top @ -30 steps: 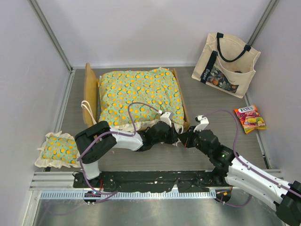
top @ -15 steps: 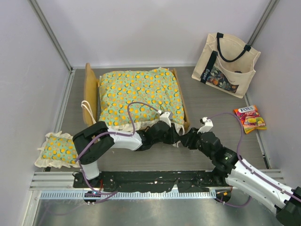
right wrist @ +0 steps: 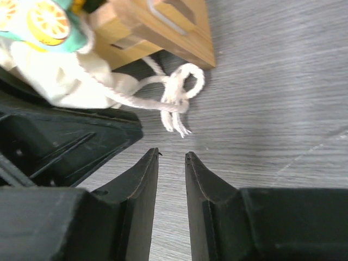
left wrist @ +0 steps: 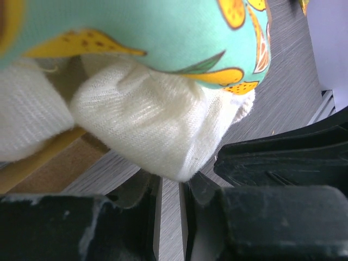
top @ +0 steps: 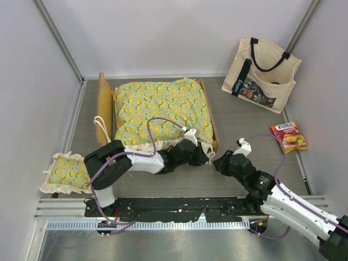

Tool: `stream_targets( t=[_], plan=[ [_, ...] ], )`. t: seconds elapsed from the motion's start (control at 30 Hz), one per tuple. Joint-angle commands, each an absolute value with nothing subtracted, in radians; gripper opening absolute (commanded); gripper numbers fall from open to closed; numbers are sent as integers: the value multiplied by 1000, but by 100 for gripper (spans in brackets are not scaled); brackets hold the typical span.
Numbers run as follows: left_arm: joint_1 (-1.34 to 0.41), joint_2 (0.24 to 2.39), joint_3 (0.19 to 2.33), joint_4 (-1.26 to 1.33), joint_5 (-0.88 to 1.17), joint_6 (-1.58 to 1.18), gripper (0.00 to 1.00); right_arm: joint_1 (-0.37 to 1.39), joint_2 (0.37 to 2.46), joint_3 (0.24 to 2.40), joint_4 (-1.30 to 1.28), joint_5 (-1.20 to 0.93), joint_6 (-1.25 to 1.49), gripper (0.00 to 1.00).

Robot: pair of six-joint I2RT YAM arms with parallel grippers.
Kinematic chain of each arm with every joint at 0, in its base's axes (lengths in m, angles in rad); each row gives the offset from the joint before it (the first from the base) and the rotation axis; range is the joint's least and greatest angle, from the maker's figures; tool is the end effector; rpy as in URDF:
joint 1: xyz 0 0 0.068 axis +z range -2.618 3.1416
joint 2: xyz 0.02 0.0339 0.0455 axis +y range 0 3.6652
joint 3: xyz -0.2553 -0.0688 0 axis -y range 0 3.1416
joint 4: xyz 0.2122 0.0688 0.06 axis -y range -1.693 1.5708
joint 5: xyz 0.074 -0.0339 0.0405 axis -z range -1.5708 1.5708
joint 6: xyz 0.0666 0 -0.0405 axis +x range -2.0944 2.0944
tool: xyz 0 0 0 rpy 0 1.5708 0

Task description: Set up the pet bed

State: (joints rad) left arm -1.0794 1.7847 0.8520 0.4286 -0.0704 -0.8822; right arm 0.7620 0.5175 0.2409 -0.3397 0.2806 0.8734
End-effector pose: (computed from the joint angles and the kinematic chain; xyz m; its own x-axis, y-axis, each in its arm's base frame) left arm 0.1795 -0.3256 0.1604 -0.8015 -0.1347 -0.5826 0.3644 0.6624 -0.6545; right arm 0.1077 0.0773 0.1598 -0.6517 0.3962 -0.6468 -0.0005 0.8525 0.5227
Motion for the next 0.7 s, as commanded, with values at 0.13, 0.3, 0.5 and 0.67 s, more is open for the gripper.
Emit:
stream_targets(
  t=[0.13, 0.3, 0.5, 0.67],
  plan=[
    [-1074, 1760, 862, 423, -86, -848, 23, 764, 541, 235, -361, 422, 982, 33],
    [-1083, 1740, 836, 426, -83, -815, 27, 741, 658, 242, -278, 431, 971, 33],
    [-1106, 1694, 795, 381, -158, -733, 34, 605, 801, 256, -124, 296, 911, 34],
    [-1138, 1654, 756, 356, -262, -661, 40, 497, 818, 229, -9, 186, 891, 35]
  ],
)
